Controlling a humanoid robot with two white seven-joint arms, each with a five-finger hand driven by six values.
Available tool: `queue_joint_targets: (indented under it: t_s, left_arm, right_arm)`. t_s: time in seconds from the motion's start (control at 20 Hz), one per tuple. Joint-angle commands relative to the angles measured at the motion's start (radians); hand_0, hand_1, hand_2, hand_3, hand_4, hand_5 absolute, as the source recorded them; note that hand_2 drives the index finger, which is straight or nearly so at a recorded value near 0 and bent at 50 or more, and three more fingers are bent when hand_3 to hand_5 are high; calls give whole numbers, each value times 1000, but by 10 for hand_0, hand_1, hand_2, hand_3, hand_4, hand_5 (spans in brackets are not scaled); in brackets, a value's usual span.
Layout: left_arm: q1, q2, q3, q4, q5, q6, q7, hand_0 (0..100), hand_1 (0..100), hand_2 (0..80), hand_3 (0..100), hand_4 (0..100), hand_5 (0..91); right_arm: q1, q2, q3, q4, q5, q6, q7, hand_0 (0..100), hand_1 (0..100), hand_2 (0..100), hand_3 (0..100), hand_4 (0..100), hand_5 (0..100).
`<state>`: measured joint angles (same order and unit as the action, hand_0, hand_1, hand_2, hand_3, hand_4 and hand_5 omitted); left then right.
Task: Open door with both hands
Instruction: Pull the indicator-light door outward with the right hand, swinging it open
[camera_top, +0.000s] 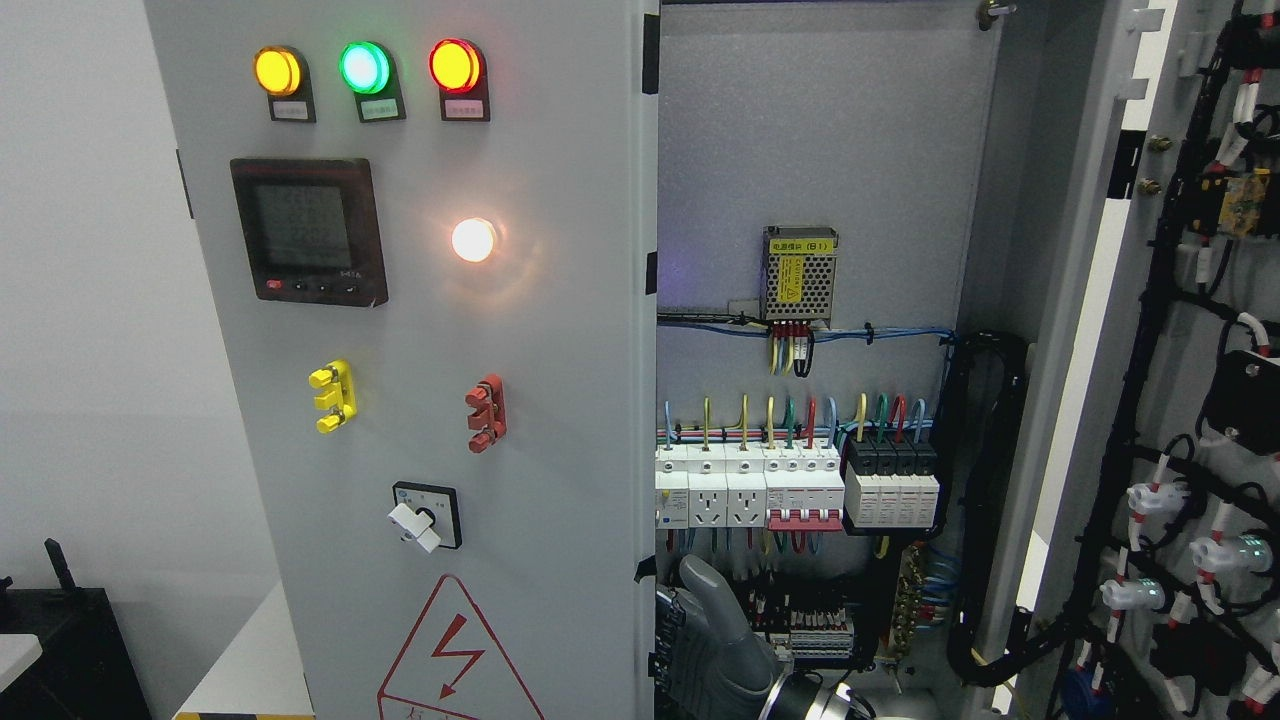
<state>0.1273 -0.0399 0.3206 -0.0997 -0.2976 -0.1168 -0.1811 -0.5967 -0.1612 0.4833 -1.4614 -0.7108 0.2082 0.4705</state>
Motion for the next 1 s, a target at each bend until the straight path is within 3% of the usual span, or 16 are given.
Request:
queue_joint_targets:
  t_s: [0.0,0.95]
  left_arm:
    - [0,0,0,0,0,0,0,0,0,0,0,32,0]
    - [0,0,0,0,0,0,0,0,0,0,0,32,0]
  right_arm:
    - [15,5,38,-59,-1,0,0,0,0,0,0,0,0]
    - [69,11,87,-178,-1,0,0,0,0,0,0,0,0]
